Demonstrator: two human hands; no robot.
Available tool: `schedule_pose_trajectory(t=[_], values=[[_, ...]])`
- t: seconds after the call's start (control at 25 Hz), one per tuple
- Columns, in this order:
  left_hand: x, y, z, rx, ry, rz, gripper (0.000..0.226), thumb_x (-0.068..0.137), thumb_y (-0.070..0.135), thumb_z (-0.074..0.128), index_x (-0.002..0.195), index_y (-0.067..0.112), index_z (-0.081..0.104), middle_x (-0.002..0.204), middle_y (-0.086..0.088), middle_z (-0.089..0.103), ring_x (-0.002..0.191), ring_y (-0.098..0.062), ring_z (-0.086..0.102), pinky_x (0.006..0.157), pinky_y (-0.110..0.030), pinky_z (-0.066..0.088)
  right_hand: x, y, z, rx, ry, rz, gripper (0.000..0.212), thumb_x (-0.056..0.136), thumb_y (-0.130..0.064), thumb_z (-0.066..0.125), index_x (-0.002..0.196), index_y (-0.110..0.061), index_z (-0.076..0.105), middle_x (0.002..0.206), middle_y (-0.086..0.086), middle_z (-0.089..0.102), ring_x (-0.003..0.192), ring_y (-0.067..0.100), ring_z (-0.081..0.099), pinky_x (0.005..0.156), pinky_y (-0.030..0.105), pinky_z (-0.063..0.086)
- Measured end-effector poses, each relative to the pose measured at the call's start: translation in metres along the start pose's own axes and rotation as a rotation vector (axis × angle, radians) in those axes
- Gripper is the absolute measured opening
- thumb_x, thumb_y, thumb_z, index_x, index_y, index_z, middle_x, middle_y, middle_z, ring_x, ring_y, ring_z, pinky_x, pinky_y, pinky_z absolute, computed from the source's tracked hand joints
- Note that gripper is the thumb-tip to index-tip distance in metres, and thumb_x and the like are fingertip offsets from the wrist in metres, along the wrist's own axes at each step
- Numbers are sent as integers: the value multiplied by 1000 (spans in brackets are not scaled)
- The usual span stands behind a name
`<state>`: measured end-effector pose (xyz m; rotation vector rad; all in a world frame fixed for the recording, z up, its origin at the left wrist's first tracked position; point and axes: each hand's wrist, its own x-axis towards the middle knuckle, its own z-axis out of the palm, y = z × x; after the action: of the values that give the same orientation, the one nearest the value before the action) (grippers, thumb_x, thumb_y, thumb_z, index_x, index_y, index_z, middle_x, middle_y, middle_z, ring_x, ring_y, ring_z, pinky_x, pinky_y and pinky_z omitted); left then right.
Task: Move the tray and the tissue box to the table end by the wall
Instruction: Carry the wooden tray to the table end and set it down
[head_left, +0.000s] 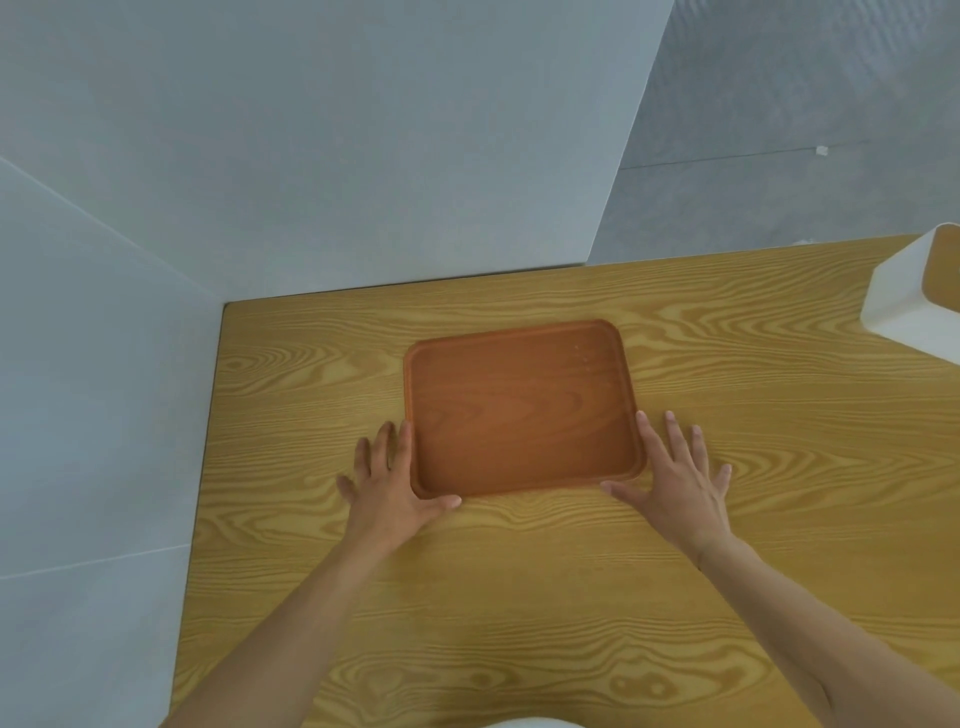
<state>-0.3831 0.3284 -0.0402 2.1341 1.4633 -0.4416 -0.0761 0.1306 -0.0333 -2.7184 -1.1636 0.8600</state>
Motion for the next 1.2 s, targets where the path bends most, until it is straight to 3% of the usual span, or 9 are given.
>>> schedule_pose_trajectory(t=[0.44, 1.2], values=[[66, 10, -43, -56, -40, -17, 134, 50, 90, 62, 150, 45, -15, 164, 7, -12, 149, -31, -12, 109, -76, 10, 59, -32, -24, 66, -3, 57, 106, 71, -79, 61, 152, -52, -2, 168, 1, -4, 152, 34, -10, 110, 78, 8], [90, 10, -55, -60, -13, -9, 132, 51, 90, 64, 150, 47, -12, 163, 8, -8, 149, -30, -10, 107, -78, 11, 89, -44, -33, 66, 3, 84, 108, 66, -77, 69, 150, -52, 6, 168, 1, -3, 152, 36, -8, 107, 80, 11]])
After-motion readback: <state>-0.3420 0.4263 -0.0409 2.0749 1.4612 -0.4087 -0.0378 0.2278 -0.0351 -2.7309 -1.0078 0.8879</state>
